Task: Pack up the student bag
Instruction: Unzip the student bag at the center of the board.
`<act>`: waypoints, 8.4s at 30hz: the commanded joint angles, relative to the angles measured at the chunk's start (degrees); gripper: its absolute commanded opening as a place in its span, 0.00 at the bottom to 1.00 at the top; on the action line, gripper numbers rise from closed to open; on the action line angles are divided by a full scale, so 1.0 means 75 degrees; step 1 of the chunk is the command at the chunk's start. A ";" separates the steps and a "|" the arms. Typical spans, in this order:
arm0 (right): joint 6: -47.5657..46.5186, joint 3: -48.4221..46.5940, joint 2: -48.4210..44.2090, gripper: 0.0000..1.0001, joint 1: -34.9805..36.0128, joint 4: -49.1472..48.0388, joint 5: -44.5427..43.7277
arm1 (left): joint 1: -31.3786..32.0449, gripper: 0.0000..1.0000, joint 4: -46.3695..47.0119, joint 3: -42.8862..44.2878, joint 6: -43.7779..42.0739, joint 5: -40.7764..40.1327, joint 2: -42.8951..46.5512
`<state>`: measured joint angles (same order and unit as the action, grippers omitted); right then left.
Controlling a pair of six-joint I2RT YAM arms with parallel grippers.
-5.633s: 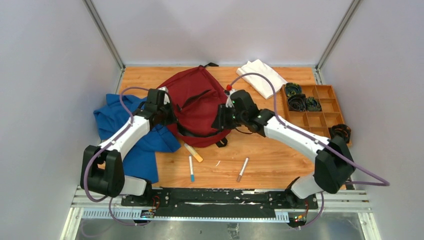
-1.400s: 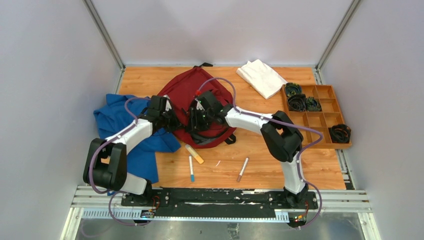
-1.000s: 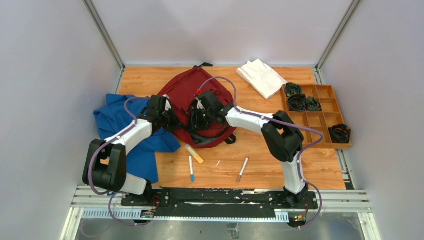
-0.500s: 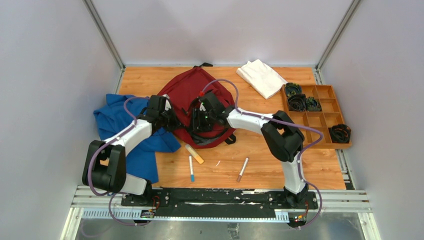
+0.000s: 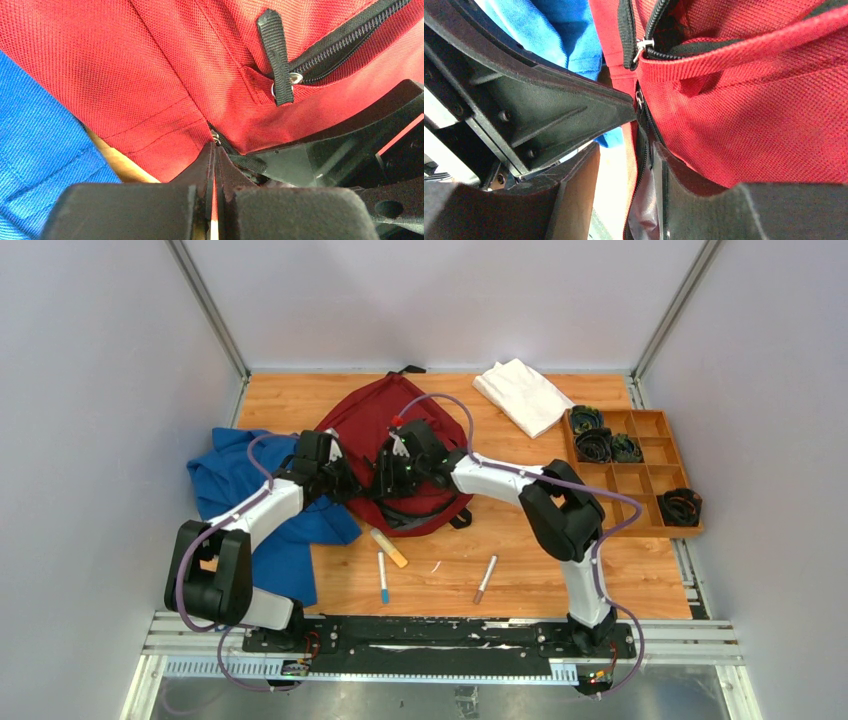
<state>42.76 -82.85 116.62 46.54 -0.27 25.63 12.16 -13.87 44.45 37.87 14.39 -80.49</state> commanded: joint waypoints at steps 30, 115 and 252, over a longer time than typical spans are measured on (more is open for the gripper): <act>0.0430 0.0225 -0.0018 0.00 -0.0182 -0.0424 -0.0295 | -0.0034 0.04 0.0102 -0.0247 -0.0057 0.0352 0.0212; -0.1911 0.2766 -0.3652 0.00 -0.1860 0.1288 0.0671 | 0.0685 0.93 -0.0402 0.1524 -0.3645 0.1218 0.1380; -0.2263 -0.5582 0.2084 0.06 -0.3839 0.2862 -0.0936 | 0.4320 0.03 0.1684 0.0611 -0.4710 -0.1038 0.0656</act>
<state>24.73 -125.19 134.82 20.69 31.14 28.82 43.11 -0.10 44.75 -2.31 2.42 -71.79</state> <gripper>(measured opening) 0.010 0.020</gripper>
